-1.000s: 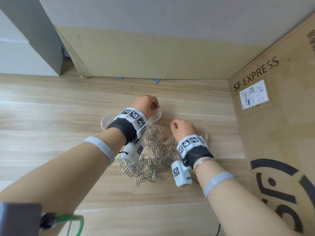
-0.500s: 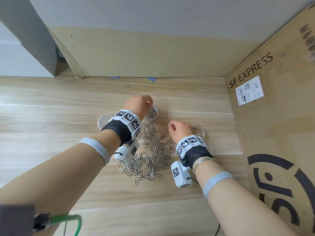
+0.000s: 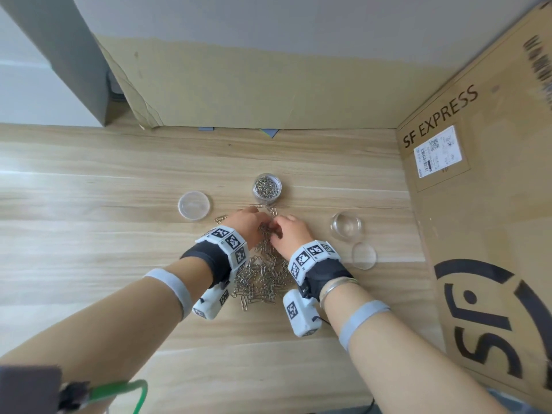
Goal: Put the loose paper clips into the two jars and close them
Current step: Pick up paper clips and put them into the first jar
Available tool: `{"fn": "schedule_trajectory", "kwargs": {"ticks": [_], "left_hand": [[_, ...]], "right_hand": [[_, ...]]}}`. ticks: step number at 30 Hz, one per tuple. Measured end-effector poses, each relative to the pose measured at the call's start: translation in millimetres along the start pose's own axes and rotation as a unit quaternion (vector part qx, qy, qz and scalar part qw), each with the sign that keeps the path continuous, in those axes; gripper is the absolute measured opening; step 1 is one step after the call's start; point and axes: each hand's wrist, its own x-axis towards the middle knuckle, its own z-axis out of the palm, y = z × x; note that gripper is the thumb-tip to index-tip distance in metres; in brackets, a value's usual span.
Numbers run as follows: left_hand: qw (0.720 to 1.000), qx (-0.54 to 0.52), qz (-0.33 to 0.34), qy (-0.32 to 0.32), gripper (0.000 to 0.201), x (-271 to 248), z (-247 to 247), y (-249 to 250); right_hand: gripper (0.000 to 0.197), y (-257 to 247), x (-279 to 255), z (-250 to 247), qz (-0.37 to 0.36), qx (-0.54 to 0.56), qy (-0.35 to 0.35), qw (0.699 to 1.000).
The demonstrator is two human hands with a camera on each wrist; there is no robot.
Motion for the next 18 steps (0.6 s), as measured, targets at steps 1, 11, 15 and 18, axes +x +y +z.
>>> {"fn": "schedule_trajectory", "kwargs": {"ticks": [1, 11, 15, 18], "left_hand": [[1.000, 0.005, 0.001, -0.013, 0.047, -0.5, -0.1, -2.0], [0.989, 0.143, 0.014, -0.034, 0.108, -6.3, 12.1, -14.5], [0.998, 0.060, -0.018, 0.003, 0.087, -2.3, 16.7, -13.2], [1.000, 0.007, -0.017, 0.018, 0.064, 0.3, 15.8, -11.8]], "right_hand": [[0.034, 1.0, -0.9, -2.1, -0.002, -0.003, 0.006, 1.000], [0.117, 12.5, -12.3, 12.9, 0.021, -0.109, -0.040, 0.993], [0.096, 3.6, -6.2, 16.6, 0.011, -0.074, -0.019, 0.997], [0.071, 0.3, 1.5, 13.5, 0.001, -0.038, -0.011, 0.999]]}}
